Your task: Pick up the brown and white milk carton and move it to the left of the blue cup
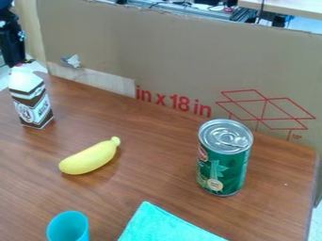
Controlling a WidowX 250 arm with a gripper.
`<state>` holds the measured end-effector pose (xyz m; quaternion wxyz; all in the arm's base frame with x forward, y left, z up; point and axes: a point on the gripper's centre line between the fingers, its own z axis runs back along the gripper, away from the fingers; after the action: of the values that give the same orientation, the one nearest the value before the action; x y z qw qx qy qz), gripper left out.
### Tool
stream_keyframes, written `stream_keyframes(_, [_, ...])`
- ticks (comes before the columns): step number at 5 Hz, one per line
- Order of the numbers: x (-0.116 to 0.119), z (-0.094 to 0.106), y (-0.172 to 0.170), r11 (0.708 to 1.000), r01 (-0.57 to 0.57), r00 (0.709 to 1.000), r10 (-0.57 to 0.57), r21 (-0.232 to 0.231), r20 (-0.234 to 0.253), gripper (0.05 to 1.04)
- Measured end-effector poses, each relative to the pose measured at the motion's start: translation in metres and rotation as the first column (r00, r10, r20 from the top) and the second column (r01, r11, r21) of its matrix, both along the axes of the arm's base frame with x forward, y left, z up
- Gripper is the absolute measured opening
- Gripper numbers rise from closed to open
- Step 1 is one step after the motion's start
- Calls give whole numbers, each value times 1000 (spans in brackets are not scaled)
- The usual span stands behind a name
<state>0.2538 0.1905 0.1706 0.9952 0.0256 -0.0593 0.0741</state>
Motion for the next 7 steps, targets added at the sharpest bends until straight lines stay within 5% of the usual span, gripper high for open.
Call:
stream_keyframes(3, [37,-31,35,998,-59,996,58,-11,-64,1001])
stream_keyframes(7, [42,-56,32,999,-45,992,43,-13,-121,1001])
